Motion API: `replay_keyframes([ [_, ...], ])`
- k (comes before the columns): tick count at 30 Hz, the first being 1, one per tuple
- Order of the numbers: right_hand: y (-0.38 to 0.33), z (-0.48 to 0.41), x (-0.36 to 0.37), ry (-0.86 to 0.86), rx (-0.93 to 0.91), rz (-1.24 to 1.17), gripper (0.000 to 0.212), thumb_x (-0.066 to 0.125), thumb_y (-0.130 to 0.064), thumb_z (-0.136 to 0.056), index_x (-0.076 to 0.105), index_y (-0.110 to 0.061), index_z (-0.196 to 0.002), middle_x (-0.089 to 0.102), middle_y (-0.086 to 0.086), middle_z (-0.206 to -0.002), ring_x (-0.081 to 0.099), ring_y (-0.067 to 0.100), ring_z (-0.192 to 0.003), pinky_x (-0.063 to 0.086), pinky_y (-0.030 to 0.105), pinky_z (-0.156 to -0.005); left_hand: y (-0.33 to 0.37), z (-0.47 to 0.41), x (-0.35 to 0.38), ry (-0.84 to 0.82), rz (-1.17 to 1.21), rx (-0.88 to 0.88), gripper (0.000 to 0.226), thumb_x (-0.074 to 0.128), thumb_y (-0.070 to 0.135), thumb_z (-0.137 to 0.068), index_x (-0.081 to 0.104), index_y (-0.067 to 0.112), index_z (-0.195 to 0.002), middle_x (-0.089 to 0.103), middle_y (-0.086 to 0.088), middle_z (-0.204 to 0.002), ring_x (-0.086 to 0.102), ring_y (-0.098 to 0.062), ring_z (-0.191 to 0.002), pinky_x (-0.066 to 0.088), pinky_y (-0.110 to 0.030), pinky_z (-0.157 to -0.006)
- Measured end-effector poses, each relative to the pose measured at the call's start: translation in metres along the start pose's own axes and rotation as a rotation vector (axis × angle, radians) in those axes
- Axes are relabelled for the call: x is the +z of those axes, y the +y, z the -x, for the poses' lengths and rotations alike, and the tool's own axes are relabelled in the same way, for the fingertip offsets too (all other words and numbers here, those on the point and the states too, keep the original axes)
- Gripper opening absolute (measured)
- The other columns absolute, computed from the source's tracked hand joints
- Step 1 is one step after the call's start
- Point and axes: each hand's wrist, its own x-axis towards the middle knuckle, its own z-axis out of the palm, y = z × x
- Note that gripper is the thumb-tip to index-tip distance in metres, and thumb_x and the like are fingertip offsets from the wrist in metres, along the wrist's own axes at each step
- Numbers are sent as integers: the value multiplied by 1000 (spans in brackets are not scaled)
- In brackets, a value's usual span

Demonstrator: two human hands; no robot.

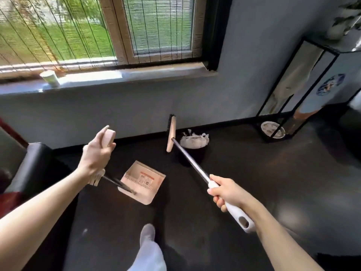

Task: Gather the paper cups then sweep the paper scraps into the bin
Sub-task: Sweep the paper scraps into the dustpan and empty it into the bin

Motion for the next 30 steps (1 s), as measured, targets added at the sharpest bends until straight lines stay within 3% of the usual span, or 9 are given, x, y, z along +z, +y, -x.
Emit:
replay_keyframes([
  [3, -18, -38, 25, -11, 53, 87, 66, 52, -2, -92, 30, -28, -148, 45, 0, -56, 40, 4, -37, 34, 17, -36, -20, -22, 9, -54, 20, -41, 66, 62, 20, -91, 34, 46, -144, 64, -13, -113, 64, -34, -89, 52, -35, -82],
  [6, -40, -82, 46, -6, 92, 158, 64, 50, -1, -91, 32, -26, -148, 44, 2, -64, 41, 3, -37, 34, 17, -37, -35, -51, 19, -127, 51, -31, 74, 61, 15, -91, 26, 52, -145, 56, 1, -119, 64, -12, -75, 45, -11, -61],
  [8, -54, -107, 54, -5, 100, 231, 64, 50, -4, -91, 31, -26, -148, 47, 2, -65, 43, 3, -38, 36, 18, -38, -40, -71, 24, -161, 93, -24, 74, 59, 11, -92, 28, 53, -144, 54, 6, -125, 62, -2, -72, 43, -5, -55],
  [13, -82, -151, 59, 31, 103, 435, 47, 50, -10, -86, 48, -19, -132, 53, 2, -66, 49, 9, -47, 42, 24, -46, -44, -112, 38, -193, 170, -94, 70, 58, 9, -93, 34, 53, -141, 52, 12, -135, 61, -2, -69, 49, -20, -49],
  [20, -134, -232, 32, 50, 71, 622, 41, 48, -4, -84, 54, -13, -123, 62, 11, -76, 57, 19, -52, 47, 25, -44, -43, -162, 86, -242, 123, -115, 75, 60, 9, -91, 35, 72, -124, 65, 5, -114, 48, -6, -39, 45, -19, -41],
  [23, -155, -270, 18, 42, 79, 712, 35, 50, -1, -83, 57, -12, -116, 63, 12, -77, 61, 26, -61, 51, 32, -52, -46, -179, 108, -269, 85, -118, 79, 61, 12, -91, 30, 79, -119, 65, 7, -114, 53, 0, -46, 47, -13, -51],
  [25, -165, -292, 11, 30, 116, 797, 28, 49, 0, -83, 55, -11, -109, 65, 14, -85, 64, 29, -69, 49, 32, -53, -49, -190, 122, -294, 53, -117, 80, 61, 13, -92, 27, 78, -123, 61, 8, -124, 60, 11, -80, 46, -7, -76],
  [27, -168, -314, 5, 24, 144, 942, 34, 48, 1, -81, 53, -11, -113, 66, 16, -104, 66, 33, -87, 46, 31, -59, -47, -204, 133, -316, 62, -131, 78, 59, 12, -94, 26, 75, -127, 56, 7, -134, 52, 7, -113, 39, -11, -97],
  [30, -165, -344, -2, 20, 174, 1113, 50, 44, 0, -83, 46, -11, -132, 60, 17, -121, 62, 36, -105, 47, 33, -66, -44, -240, 145, -327, 79, -127, 74, 56, 13, -96, 26, 70, -132, 53, 9, -139, 43, 6, -127, 31, -20, -110],
])
